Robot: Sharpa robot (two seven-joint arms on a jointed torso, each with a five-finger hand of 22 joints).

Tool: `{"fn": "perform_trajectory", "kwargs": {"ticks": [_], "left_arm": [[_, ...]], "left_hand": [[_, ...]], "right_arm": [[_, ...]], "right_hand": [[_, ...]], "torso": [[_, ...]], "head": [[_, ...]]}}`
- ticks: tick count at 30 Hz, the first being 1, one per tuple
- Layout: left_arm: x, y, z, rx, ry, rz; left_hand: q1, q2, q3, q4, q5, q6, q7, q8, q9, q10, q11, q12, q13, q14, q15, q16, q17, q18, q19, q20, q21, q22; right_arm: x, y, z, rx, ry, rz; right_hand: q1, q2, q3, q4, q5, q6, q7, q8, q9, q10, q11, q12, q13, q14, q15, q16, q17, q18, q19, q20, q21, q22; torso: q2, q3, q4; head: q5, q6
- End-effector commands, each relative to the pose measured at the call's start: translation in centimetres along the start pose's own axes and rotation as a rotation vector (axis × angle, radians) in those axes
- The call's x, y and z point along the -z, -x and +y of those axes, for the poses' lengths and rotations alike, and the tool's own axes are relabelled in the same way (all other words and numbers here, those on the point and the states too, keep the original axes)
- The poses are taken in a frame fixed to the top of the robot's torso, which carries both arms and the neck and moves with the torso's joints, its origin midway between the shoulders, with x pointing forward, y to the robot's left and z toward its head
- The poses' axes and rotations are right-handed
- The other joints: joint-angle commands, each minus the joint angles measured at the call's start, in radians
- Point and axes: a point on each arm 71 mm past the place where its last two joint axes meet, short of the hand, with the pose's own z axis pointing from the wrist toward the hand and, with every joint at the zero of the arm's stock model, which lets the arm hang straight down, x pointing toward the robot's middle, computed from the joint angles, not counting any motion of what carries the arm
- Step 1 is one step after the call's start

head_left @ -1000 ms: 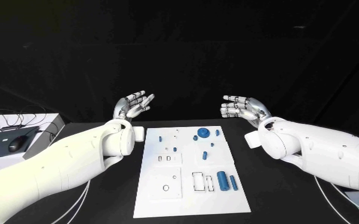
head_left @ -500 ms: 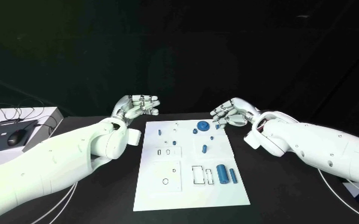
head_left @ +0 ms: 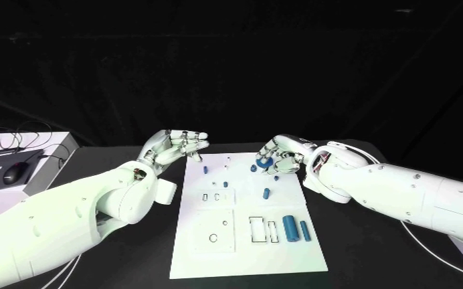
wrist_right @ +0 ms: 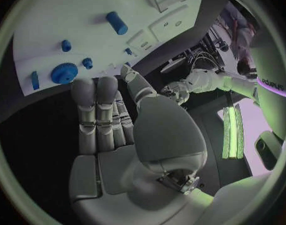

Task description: Assemble the parts on the task board

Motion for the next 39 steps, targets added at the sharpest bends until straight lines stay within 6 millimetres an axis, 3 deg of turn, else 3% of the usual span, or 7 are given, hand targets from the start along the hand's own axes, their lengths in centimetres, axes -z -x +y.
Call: {"fn": "perform_trajectory", "kwargs": {"ticks": [1, 5, 9, 16, 23, 28, 39], "left_arm": [[0.1, -0.5, -0.4, -0.006, -0.009, 0.034], [0.2, -0.6, -0.5, -0.007, -0.008, 0.036], [0.2, -0.8, -0.6, -0.014, -0.006, 0.049], [0.4, -1.1, -0.3, -0.013, 0.002, 0.06], [0.6, -1.1, -0.2, -0.013, 0.006, 0.06], [0.7, -1.1, -0.1, -0.012, 0.01, 0.062], [0.8, -1.0, -0.3, -0.011, 0.008, 0.062]], "left_hand": [[-0.012, 0.001, 0.009, -0.001, -0.002, 0.002, 0.0, 0.0, 0.001, 0.0, 0.002, 0.0, 0.001, -0.007, 0.002, 0.005, 0.001, 0.006, -0.011, 0.001, 0.009, 0.002], [-0.022, -0.004, 0.009, 0.001, -0.002, -0.004, 0.001, 0.0, 0.001, -0.009, 0.005, 0.0, 0.001, -0.007, 0.004, 0.004, -0.001, 0.007, -0.014, 0.004, 0.012, 0.0], [-0.026, -0.006, 0.008, 0.004, -0.002, -0.005, 0.0, 0.0, 0.001, -0.011, 0.005, 0.0, 0.001, -0.002, 0.003, 0.02, 0.007, 0.011, -0.008, 0.005, 0.02, -0.001], [-0.034, -0.004, 0.006, 0.012, -0.002, -0.006, 0.001, 0.0, 0.001, -0.014, 0.007, 0.001, 0.001, -0.005, 0.004, 0.025, 0.009, 0.011, -0.009, 0.006, 0.022, -0.005], [-0.034, -0.005, 0.005, 0.017, -0.002, -0.008, 0.001, 0.0, 0.001, -0.018, 0.008, 0.001, 0.001, -0.008, 0.006, 0.024, 0.005, 0.012, -0.01, 0.008, 0.02, -0.011], [-0.033, -0.007, 0.003, 0.022, -0.002, -0.01, 0.002, 0.0, 0.001, -0.02, 0.009, 0.0, 0.001, -0.009, 0.006, 0.022, 0.0, 0.013, -0.01, 0.01, 0.02, -0.019], [-0.032, -0.007, 0.001, 0.027, -0.002, -0.014, 0.004, 0.0, 0.001, -0.026, 0.011, 0.001, 0.001, -0.011, 0.008, 0.016, -0.008, 0.013, -0.011, 0.012, 0.016, -0.028]], "right_arm": [[-0.4, 0.7, 0.6, 0.147, -0.008, -0.108], [-0.7, 0.6, 1.2, 0.21, -0.01, -0.131], [-1.0, 0.4, 2.0, 0.285, -0.011, -0.147], [-1.4, 0.2, 2.7, 0.375, -0.029, -0.16], [-1.6, -0.4, 2.7, 0.413, -0.046, -0.115], [-1.7, -0.6, 2.5, 0.436, -0.062, -0.08], [-1.8, -0.6, 1.9, 0.465, -0.093, -0.064]], "right_hand": [[0.004, -0.001, 0.025, -0.005, 0.01, 0.011, -0.004, 0.003, 0.001, 0.04, -0.009, 0.015, 0.002, -0.026, -0.007, 0.004, 0.033, -0.022, 0.077, -0.009, 0.154, 0.236], [-0.018, -0.007, 0.049, 0.002, 0.023, 0.039, -0.016, 0.006, 0.002, 0.094, -0.028, 0.026, 0.003, 0.043, -0.025, -0.007, 0.006, -0.038, 0.128, -0.022, 0.253, 0.402], [-0.033, -0.011, 0.09, -0.003, 0.062, 0.076, -0.03, 0.0, 0.005, 0.15, -0.043, -0.001, 0.004, 0.063, -0.036, 0.032, 0.01, -0.042, 0.159, -0.034, 0.294, 0.477], [-0.063, -0.032, 0.165, 0.003, 0.061, 0.102, -0.038, -0.003, 0.003, 0.129, -0.036, -0.033, 0.001, 0.051, -0.03, 0.071, -0.019, -0.025, 0.162, -0.027, 0.26, 0.454], [-0.07, -0.055, 0.193, 0.033, 0.06, 0.097, -0.037, -0.003, 0.002, 0.094, -0.026, -0.037, -0.001, 0.048, -0.023, 0.095, -0.053, -0.014, 0.17, -0.017, 0.231, 0.442], [-0.059, -0.072, 0.179, 0.066, 0.059, 0.09, -0.035, -0.002, 0.002, 0.073, -0.02, -0.035, 0.0, 0.041, -0.019, 0.116, -0.081, -0.011, 0.175, -0.013, 0.215, 0.45], [-0.016, -0.086, 0.141, 0.115, 0.054, 0.081, -0.028, -0.002, 0.002, 0.013, -0.007, -0.036, -0.001, 0.032, -0.008, 0.147, -0.129, 0.006, 0.181, -0.003, 0.151, 0.431]], "torso": [[0.019, -0.0028, 0.0113], [0.026, -0.0038, 0.0157], [0.034, -0.0077, 0.0221], [0.045, -0.0121, 0.0285], [0.056, -0.017, 0.0357], [0.064, -0.0211, 0.0407], [0.079, -0.0247, 0.0448]], "head": [[-0.008, 0.006], [-0.009, 0.006], [-0.019, 0.008], [-0.026, 0.009], [-0.035, 0.007], [-0.04, 0.008], [-0.046, 0.01]]}}
